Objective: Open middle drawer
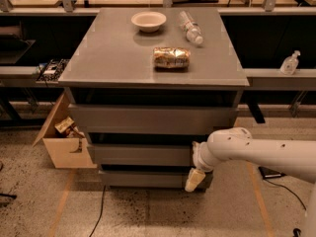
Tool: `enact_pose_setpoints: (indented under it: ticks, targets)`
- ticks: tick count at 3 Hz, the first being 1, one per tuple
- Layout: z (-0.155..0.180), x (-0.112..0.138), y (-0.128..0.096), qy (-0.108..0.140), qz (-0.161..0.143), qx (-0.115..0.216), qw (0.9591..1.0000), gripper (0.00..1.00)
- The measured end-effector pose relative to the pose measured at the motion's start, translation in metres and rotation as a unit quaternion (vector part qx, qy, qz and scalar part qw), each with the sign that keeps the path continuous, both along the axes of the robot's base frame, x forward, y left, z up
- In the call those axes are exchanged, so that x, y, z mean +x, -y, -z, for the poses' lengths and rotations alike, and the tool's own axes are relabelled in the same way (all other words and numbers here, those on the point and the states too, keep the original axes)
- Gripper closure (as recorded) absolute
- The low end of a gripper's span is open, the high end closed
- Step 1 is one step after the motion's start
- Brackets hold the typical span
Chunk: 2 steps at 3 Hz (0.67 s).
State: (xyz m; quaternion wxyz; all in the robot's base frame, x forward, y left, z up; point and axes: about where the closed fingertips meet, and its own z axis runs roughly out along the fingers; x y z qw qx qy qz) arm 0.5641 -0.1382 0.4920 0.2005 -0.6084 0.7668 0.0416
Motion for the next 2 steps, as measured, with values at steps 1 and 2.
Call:
enact_pose_setpoints:
  ticks: [1,2]
  targets:
    - [0.013,0.016,0.006,0.026,-0.011,-0.013,0.9995,0.00]
    - [0.035,0.036,0.013,0.030,-0.021,-0.015,0.9992,0.00]
